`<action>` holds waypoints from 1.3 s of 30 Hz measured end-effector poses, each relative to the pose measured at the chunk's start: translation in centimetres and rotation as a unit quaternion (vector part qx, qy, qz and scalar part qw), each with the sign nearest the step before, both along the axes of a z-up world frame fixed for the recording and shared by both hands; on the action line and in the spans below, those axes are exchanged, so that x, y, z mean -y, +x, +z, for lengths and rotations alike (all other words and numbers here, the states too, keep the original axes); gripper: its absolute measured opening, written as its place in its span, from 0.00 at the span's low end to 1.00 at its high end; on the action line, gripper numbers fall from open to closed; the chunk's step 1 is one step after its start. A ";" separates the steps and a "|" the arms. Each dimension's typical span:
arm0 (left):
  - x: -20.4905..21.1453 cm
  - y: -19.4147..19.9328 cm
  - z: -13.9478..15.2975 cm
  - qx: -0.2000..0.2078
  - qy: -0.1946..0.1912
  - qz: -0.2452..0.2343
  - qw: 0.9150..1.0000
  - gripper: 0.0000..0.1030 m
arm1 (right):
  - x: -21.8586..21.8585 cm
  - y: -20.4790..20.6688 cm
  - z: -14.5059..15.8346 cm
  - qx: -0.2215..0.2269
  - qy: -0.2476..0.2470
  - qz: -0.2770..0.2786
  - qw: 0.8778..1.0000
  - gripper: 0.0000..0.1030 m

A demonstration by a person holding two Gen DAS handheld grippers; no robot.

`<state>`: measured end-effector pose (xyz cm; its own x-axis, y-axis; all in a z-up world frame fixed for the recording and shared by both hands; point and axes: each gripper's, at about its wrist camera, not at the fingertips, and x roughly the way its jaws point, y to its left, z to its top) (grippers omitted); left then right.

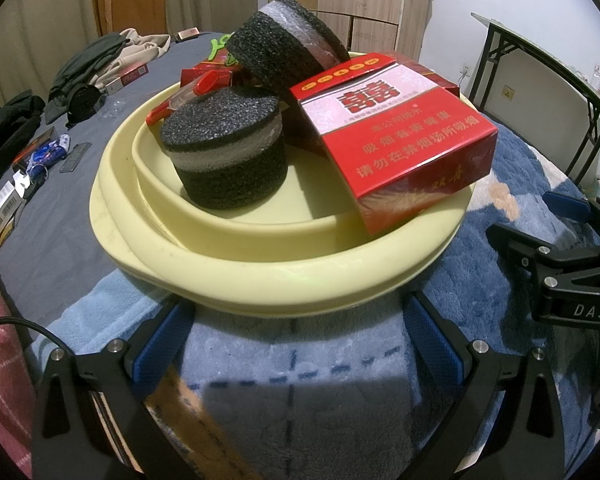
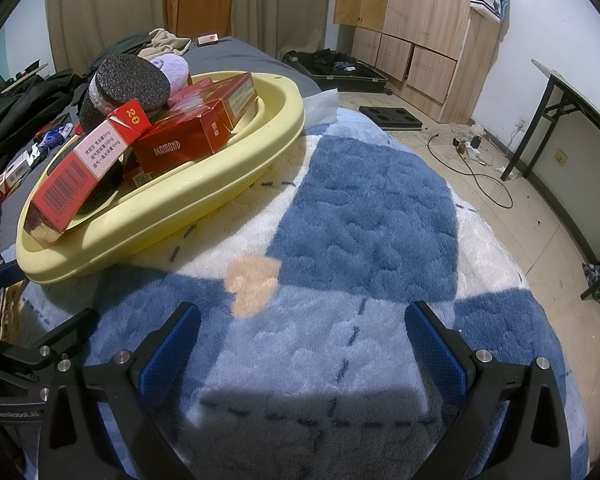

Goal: Organize rigid objects

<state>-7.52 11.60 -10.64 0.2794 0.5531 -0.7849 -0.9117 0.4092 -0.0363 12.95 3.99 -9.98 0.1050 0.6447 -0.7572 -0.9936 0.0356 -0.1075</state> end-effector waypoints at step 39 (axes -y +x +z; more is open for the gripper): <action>-0.2 -0.3 0.0 0.001 0.000 -0.001 1.000 1.00 | 0.0 0.0 0.0 0.000 0.000 0.000 1.000 1.00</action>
